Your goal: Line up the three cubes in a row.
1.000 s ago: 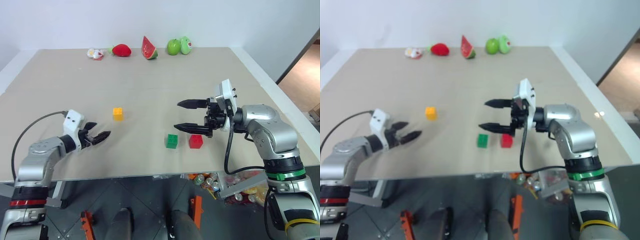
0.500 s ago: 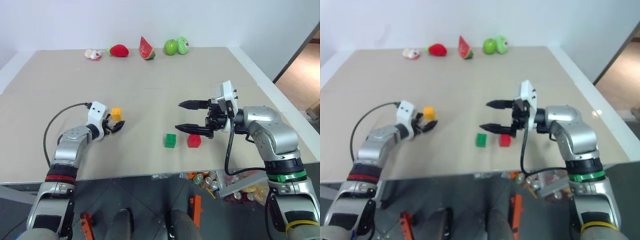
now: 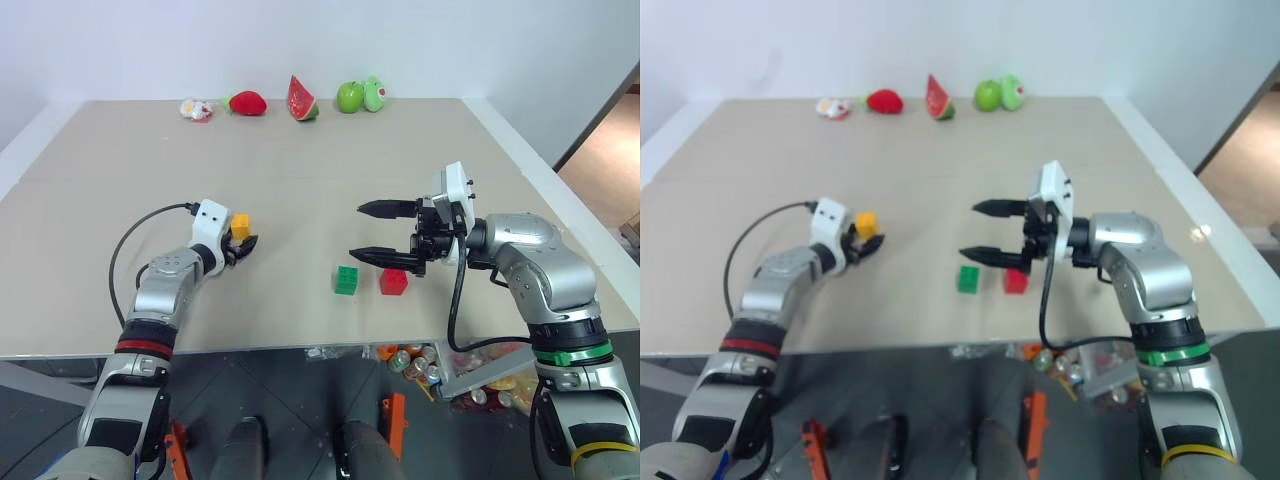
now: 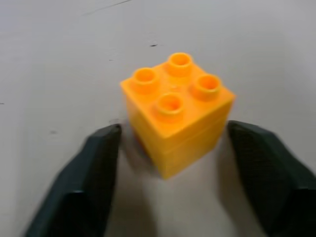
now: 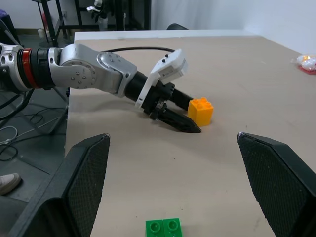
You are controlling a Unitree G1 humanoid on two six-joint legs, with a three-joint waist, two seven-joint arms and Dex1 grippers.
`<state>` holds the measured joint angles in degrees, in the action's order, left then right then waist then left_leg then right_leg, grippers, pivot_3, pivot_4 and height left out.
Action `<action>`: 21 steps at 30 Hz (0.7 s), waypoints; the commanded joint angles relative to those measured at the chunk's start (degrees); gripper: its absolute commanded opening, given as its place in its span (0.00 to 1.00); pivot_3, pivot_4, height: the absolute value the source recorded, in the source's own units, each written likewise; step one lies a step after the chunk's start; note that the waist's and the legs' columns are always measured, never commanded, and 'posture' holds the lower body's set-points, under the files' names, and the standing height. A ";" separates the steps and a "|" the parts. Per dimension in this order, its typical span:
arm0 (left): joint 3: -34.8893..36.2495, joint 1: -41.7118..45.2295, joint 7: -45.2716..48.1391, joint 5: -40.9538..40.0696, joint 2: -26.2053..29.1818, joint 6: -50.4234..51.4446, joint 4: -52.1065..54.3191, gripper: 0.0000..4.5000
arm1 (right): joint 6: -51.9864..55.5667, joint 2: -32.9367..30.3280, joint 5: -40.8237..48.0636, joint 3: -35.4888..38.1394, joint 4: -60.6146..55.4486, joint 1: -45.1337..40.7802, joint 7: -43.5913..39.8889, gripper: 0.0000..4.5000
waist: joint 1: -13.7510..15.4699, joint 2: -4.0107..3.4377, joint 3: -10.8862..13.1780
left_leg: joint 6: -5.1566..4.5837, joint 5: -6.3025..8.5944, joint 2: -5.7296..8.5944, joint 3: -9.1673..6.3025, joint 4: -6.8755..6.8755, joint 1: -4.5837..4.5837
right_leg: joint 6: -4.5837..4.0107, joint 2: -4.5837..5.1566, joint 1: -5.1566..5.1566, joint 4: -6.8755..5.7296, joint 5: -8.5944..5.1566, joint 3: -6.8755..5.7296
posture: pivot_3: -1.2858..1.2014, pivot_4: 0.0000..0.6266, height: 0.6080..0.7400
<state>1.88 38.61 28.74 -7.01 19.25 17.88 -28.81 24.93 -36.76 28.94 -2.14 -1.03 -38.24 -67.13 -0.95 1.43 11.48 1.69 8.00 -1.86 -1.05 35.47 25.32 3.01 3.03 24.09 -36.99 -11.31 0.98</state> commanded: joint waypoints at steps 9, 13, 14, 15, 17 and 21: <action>-0.19 3.11 1.29 0.14 1.48 0.06 -0.61 0.36 | -1.24 0.02 0.04 1.29 -0.88 -0.72 0.23 0.95 | -0.24 0.00 0.00 | -0.02 -0.02 -0.01 -0.03 -0.03 -0.07 | -0.05 -0.03 0.02 0.00 0.09 -0.02 | 0.52 0.24 1.00; -2.04 1.55 13.44 -2.08 5.24 -4.11 3.98 0.36 | -1.31 -0.55 -0.20 1.45 -0.91 -0.50 -0.03 0.95 | -0.25 0.00 0.00 | -0.01 -0.05 0.00 0.00 -0.03 0.05 | -0.09 -0.03 0.15 0.02 0.00 0.01 | 0.52 0.24 1.00; -2.60 0.83 17.23 -2.91 6.45 -4.89 5.65 0.36 | -1.34 -0.77 -0.28 1.59 -0.81 -0.49 -0.14 0.95 | -0.26 0.01 0.01 | 0.00 -0.04 -0.01 0.00 -0.06 0.08 | -0.09 -0.03 0.17 0.02 -0.08 0.01 | 0.52 0.24 1.00; -2.96 -0.04 21.25 -4.02 7.85 -5.43 7.34 0.36 | -1.34 -0.99 -0.33 1.78 -0.73 -0.52 -0.22 0.95 | -0.26 0.01 0.01 | 0.02 -0.03 -0.01 0.00 -0.09 0.09 | -0.10 -0.03 0.19 0.02 -0.13 0.01 | 0.52 0.24 1.00; -3.43 -1.23 27.26 -5.58 10.26 -5.70 9.26 0.36 | -1.26 -1.38 -0.34 2.20 -0.59 -0.62 -0.19 0.95 | -0.27 0.01 0.01 | 0.06 0.01 -0.01 -0.01 -0.16 0.09 | -0.17 -0.03 0.22 0.02 -0.22 0.02 | 0.52 0.24 1.00; -4.10 -2.11 34.30 -7.54 13.16 -3.67 10.85 0.36 | -0.92 -2.10 0.06 2.90 -0.89 -0.44 0.05 0.95 | -0.28 0.00 0.01 | 0.05 0.05 -0.04 -0.05 -0.27 0.09 | -0.18 -0.09 0.25 0.01 -0.40 0.02 | 0.52 0.24 1.00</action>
<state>-2.03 36.59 60.21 -13.03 31.26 13.97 -20.51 24.45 -37.98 28.32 -1.61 -0.78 -38.24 -67.18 -1.23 1.43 11.49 1.74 8.06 -1.90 -1.10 35.19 25.41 2.85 2.94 24.34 -36.98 -11.73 1.00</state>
